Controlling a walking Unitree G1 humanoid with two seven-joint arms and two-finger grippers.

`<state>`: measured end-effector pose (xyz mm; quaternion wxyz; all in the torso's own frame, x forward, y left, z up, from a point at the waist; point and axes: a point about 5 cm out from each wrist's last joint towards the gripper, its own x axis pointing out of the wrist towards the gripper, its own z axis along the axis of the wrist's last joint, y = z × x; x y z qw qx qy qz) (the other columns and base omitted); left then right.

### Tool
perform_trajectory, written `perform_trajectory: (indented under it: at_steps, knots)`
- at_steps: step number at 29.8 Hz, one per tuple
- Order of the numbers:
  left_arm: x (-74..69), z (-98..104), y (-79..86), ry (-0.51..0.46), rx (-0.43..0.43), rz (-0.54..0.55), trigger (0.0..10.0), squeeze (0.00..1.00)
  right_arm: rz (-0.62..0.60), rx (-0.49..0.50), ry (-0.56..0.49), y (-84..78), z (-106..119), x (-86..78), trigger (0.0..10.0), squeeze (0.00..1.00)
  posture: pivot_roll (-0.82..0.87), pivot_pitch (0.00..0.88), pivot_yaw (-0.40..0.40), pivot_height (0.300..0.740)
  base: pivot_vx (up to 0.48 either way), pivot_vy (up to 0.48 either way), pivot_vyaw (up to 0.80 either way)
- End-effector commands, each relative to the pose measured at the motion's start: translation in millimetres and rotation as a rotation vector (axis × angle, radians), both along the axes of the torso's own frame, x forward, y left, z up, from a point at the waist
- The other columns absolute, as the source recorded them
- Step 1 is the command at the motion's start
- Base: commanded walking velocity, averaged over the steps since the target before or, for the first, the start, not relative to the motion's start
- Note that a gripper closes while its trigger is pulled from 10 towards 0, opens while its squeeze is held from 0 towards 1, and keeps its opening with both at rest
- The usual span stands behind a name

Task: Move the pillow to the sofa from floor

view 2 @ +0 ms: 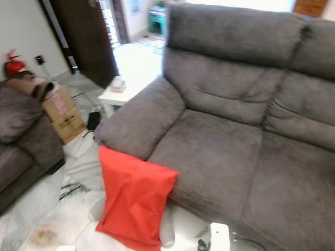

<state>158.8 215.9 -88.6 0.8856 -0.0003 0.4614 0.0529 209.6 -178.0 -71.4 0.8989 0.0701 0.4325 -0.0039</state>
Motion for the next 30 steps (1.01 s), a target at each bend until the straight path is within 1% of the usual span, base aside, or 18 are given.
perform_trajectory:
  at_steps: [1,9,13,15,18,30]
  knots:
    - [-5.8,-1.9,3.3,0.019,0.004,0.012,10.0,0.00,0.004,0.015,0.023,4.9,-3.8,-5.7,10.0,0.00,0.04,0.106,0.018,0.740,0.000,0.000,0.80]
    - [-4.4,-1.2,3.1,0.010,0.000,0.015,10.0,0.00,0.005,0.017,0.023,4.9,-3.7,-5.6,10.0,0.00,0.05,0.106,0.017,0.740,0.000,0.000,0.80]
    - [-4.2,-1.1,3.1,0.007,0.000,0.016,10.0,0.00,-0.025,0.025,0.022,4.7,-4.0,-6.0,10.0,0.00,0.05,0.106,0.017,0.740,0.000,0.000,0.74]
    - [-4.0,-0.9,3.2,0.002,-0.002,0.019,10.0,0.00,-0.049,0.032,0.020,4.4,-4.2,-6.4,10.0,0.00,0.05,0.106,0.017,0.740,0.000,0.000,0.00]
    - [-4.2,-0.9,3.4,0.000,-0.005,0.021,10.0,0.00,-0.053,0.036,0.018,4.5,-4.1,-6.3,10.0,0.00,0.05,0.107,0.017,0.740,0.000,0.000,0.00]
    - [-4.8,-1.0,3.8,0.002,-0.005,0.019,10.0,0.00,-0.057,0.039,0.012,4.8,-3.9,-6.1,10.0,0.00,0.05,0.109,0.018,0.740,0.276,0.000,0.00]
